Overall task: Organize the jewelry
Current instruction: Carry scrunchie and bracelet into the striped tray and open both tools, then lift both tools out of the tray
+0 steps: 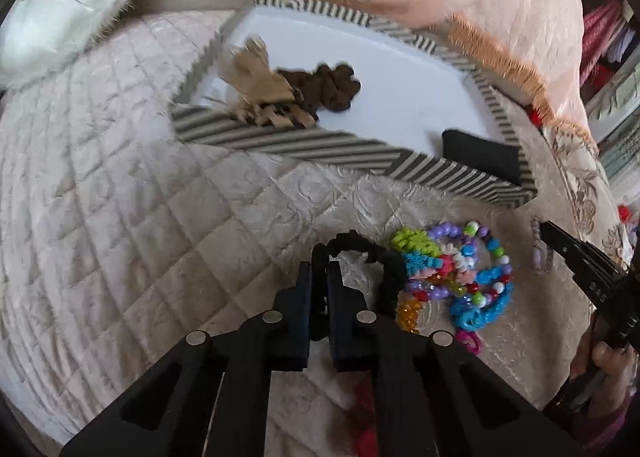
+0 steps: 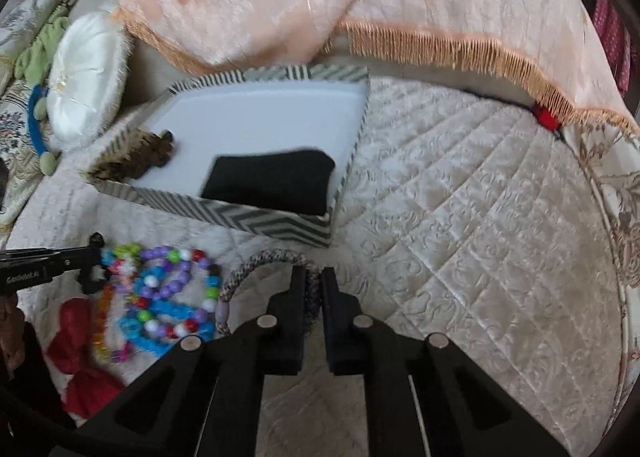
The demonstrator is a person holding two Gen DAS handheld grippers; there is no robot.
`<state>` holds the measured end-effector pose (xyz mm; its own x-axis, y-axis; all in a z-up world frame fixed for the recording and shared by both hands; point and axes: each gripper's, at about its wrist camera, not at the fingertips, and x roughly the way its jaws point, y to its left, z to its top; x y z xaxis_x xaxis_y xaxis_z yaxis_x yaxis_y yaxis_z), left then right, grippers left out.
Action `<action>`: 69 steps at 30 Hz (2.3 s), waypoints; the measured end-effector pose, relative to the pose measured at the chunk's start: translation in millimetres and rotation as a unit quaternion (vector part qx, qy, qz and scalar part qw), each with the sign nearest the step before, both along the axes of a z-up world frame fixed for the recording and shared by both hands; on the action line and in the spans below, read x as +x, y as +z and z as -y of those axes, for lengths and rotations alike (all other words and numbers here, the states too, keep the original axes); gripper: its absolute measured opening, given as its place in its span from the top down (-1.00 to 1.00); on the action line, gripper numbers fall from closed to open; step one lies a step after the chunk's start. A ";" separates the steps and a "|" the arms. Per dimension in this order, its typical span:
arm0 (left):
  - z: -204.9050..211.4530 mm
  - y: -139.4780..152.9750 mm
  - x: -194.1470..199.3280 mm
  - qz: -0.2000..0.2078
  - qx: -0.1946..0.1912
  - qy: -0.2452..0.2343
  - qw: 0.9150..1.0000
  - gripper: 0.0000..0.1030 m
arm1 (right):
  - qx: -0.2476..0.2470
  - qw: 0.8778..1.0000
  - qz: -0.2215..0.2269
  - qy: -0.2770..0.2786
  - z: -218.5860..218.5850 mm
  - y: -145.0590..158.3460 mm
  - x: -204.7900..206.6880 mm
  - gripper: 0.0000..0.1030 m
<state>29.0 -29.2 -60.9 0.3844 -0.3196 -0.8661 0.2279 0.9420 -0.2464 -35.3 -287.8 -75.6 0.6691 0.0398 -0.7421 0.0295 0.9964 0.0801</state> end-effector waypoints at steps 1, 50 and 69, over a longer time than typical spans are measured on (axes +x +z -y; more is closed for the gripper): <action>-2.3 6.2 -3.7 0.010 0.002 0.003 1.000 1.00 | 0.002 1.000 0.008 0.003 -1.3 7.1 -4.6 0.86; 67.2 14.4 112.0 0.024 0.022 0.001 0.999 0.91 | -0.013 0.999 -0.050 0.002 4.0 -4.5 179.7 0.85; 63.3 43.7 70.1 0.072 0.048 0.027 0.996 0.47 | 0.006 1.000 0.011 0.012 -7.9 41.9 104.3 0.11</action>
